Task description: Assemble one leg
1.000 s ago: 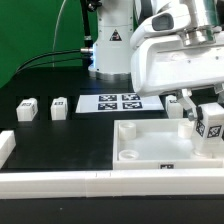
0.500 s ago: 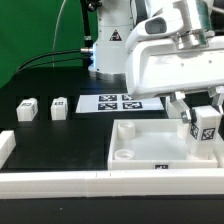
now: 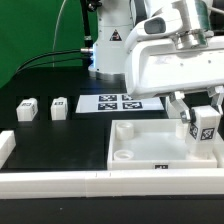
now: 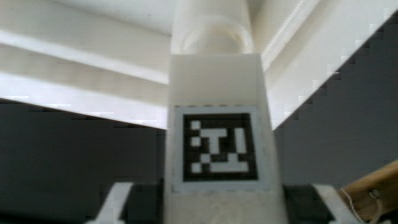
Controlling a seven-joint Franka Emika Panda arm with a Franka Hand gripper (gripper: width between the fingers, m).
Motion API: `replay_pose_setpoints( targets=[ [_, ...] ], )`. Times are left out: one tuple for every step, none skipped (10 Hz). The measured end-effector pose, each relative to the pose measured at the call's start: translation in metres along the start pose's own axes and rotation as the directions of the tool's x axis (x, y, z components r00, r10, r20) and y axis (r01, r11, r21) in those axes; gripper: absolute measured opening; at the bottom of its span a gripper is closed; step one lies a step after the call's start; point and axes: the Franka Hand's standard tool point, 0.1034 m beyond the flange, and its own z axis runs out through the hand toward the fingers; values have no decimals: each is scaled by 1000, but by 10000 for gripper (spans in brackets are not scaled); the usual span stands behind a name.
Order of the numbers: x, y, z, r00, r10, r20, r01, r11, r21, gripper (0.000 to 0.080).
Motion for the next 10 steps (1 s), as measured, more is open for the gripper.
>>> replay_pose_setpoints(
  targets=[
    [1,-3,-1,1000,-1,8,1,1000,4,294],
    [4,-2,-2,1000,-2,9,2,1000,4,408],
    [6,-2,-3,1000,-2,7,2,1000,3,408],
    [6,0,-3,1000,-2,8,2,1000,2,543],
    [5,1,-2,1000,-2,9,2,1000,1,627],
    [3,2,-1,1000,-1,11,1,1000,0,643],
    [2,2,0,1000,-1,13,1,1000,0,643],
    [2,3,0,1000,0,13,0,1000,0,643],
    [2,3,0,1000,0,13,0,1000,0,649],
    [2,3,0,1000,0,13,0,1000,0,649]
  ],
)
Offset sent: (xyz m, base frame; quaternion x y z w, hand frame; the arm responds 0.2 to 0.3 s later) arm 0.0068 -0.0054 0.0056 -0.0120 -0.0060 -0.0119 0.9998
